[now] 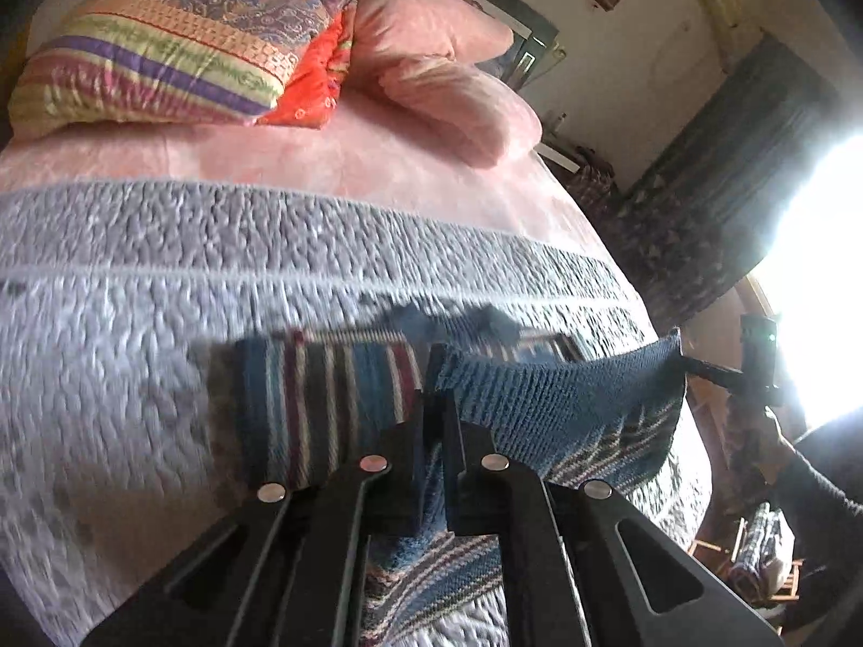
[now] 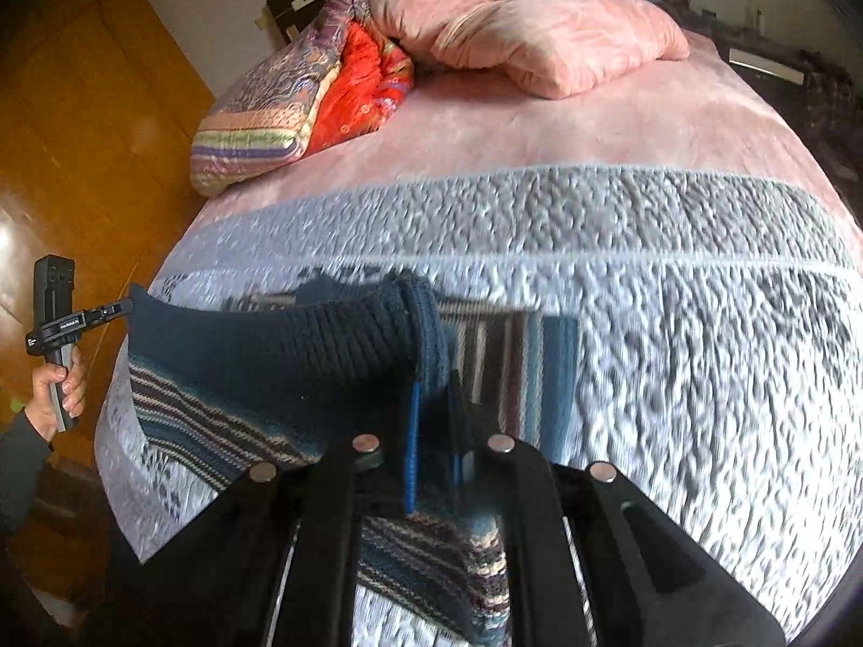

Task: Fold small clothes

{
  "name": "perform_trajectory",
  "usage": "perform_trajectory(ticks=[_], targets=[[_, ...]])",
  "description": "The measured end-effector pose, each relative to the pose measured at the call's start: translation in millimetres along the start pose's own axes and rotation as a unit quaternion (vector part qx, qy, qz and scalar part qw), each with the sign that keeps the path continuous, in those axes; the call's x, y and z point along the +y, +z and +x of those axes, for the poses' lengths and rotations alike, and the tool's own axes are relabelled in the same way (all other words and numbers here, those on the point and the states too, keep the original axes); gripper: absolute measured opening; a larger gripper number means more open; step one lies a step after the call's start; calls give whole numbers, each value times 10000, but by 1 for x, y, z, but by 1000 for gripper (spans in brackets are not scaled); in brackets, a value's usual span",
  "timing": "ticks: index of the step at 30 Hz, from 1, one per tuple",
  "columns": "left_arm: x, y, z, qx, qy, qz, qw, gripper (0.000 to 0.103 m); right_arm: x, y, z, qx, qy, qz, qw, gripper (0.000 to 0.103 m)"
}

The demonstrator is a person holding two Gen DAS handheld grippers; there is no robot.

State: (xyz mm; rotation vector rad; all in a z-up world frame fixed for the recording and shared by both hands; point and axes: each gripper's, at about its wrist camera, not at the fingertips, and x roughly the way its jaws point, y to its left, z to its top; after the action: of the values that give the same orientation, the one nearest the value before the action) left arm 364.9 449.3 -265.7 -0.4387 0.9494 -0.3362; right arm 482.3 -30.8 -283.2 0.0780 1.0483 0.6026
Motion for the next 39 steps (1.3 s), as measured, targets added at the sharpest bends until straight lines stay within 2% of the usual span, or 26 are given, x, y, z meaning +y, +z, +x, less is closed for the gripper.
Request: perform_trajectory(ticks=[8, 16, 28, 36, 39], targets=[[25, 50, 39, -20, 48, -201, 9998, 4, -18, 49, 37, -58, -190, 54, 9998, 7], [55, 79, 88, 112, 56, -563, 9983, 3, -42, 71, 81, 38, -378, 214, 9990, 7], [111, 70, 164, 665, 244, -1162, 9907, 3, -75, 74, 157, 565, -546, 391, 9961, 7], [124, 61, 205, 1227, 627, -1150, 9838, 3, -93, 62, 194, 881, -540, 620, 9927, 7], [128, 54, 208, 1243, 730, -1275, 9813, 4, -99, 54, 202, 978, -562, 701, 9911, 15]])
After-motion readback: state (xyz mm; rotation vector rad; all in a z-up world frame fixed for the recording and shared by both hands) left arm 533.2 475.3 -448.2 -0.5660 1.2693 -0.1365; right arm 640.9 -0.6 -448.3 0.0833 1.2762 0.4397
